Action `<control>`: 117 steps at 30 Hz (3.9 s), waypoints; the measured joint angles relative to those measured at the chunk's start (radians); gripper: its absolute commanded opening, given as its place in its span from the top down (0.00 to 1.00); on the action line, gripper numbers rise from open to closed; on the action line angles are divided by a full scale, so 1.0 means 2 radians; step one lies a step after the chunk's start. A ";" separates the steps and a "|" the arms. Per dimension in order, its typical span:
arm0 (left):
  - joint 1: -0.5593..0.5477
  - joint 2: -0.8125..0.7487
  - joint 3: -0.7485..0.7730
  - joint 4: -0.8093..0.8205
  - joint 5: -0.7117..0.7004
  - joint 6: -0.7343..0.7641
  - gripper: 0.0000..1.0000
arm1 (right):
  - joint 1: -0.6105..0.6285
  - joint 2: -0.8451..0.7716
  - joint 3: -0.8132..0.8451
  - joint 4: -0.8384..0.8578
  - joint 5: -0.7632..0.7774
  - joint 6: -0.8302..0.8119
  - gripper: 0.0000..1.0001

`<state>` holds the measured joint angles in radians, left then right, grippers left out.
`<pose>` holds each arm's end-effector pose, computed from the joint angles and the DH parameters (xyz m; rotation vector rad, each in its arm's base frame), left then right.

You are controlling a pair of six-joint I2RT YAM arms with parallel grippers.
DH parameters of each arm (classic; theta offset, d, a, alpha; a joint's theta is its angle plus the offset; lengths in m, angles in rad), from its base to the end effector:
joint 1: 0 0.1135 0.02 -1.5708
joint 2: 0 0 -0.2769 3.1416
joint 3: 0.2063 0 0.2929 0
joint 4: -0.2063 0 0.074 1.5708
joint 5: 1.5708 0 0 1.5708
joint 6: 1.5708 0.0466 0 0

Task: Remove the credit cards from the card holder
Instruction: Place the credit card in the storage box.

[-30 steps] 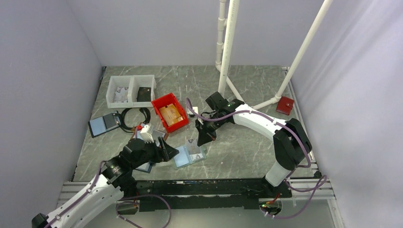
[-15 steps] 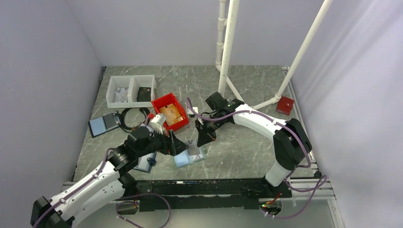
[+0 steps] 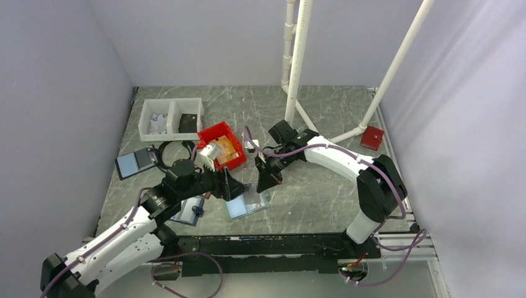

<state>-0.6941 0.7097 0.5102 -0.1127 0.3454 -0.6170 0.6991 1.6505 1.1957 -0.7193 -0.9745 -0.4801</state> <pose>0.1552 -0.1497 0.2597 0.3373 2.0270 -1.1866 0.2543 0.2642 0.2251 -1.6289 1.9509 1.3866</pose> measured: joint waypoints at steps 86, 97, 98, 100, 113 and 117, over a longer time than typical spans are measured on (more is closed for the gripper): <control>0.534 0.630 0.537 -0.167 0.026 0.333 1.00 | 0.057 -0.103 -0.021 -0.072 0.159 -0.170 0.53; 0.543 0.709 0.628 -0.216 0.028 0.298 0.63 | 0.057 -0.085 -0.021 -0.075 0.161 -0.175 0.54; 0.543 0.707 0.634 -0.220 0.017 0.289 0.58 | 0.057 -0.085 -0.021 -0.075 0.160 -0.175 0.54; 0.543 0.698 0.637 -0.216 -0.005 0.273 0.51 | 0.057 -0.085 -0.021 -0.076 0.161 -0.178 0.54; 0.550 0.343 0.380 -0.143 -0.001 0.153 0.01 | 0.030 -0.128 -0.038 -0.088 0.150 -0.207 0.54; 0.552 0.202 0.241 -0.104 0.033 0.091 0.01 | 0.007 -0.164 -0.057 -0.087 0.142 -0.211 0.53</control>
<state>0.4103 1.1145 0.9928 -0.3214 0.4114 -0.4355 0.7139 1.3228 1.0813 -0.8928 -0.6903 -0.9020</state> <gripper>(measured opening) 0.993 0.464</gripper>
